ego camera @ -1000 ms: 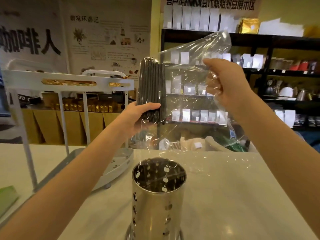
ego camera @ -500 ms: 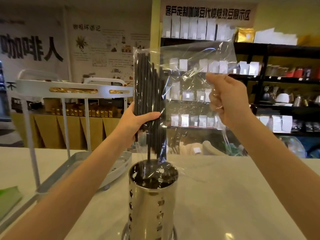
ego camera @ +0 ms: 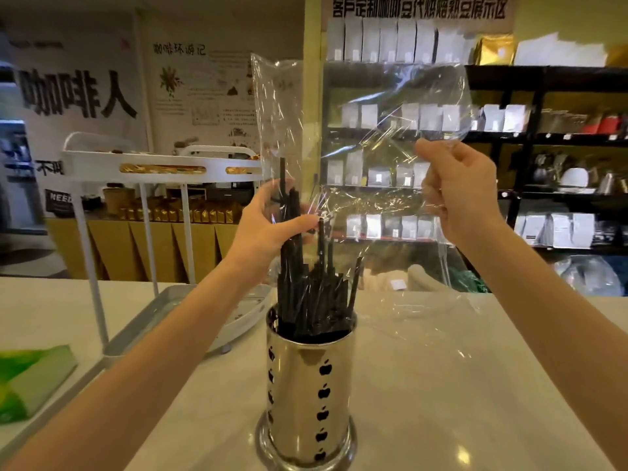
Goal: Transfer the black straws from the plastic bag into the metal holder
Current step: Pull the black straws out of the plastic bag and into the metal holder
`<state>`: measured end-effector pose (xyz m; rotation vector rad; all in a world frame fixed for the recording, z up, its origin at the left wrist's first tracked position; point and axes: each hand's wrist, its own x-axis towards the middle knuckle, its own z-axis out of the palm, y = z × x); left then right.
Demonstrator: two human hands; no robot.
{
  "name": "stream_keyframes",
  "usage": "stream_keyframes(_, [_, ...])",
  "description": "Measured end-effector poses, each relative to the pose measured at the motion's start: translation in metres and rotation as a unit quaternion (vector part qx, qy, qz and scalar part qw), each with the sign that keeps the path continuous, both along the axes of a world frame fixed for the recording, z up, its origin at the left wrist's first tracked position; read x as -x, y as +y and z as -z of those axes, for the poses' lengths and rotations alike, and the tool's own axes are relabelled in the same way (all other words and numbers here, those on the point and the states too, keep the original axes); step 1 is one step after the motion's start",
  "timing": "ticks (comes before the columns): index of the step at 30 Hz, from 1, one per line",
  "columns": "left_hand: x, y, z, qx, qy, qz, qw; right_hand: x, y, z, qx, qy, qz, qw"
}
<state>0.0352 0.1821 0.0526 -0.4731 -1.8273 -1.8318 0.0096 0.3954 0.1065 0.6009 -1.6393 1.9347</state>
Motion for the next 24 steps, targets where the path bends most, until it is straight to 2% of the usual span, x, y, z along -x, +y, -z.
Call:
stream_keyframes(4, [-0.004,0.002,-0.005,-0.001,0.016,0.023,1.0,0.0,0.003,0.001,0.015,0.002,-0.008,1.0])
stream_keyframes(14, [-0.013,0.007,-0.028,0.032,0.041,0.012,0.999,-0.004,0.008,-0.005,0.043,0.026,-0.024,0.998])
stream_keyframes(21, [-0.015,0.008,-0.041,0.068,0.012,0.04,0.997,-0.002,0.006,-0.021,0.054,0.04,-0.04,0.997])
stream_keyframes(24, [-0.016,0.003,-0.051,0.026,0.024,0.038,0.999,-0.001,0.003,-0.023,0.042,0.039,-0.035,0.998])
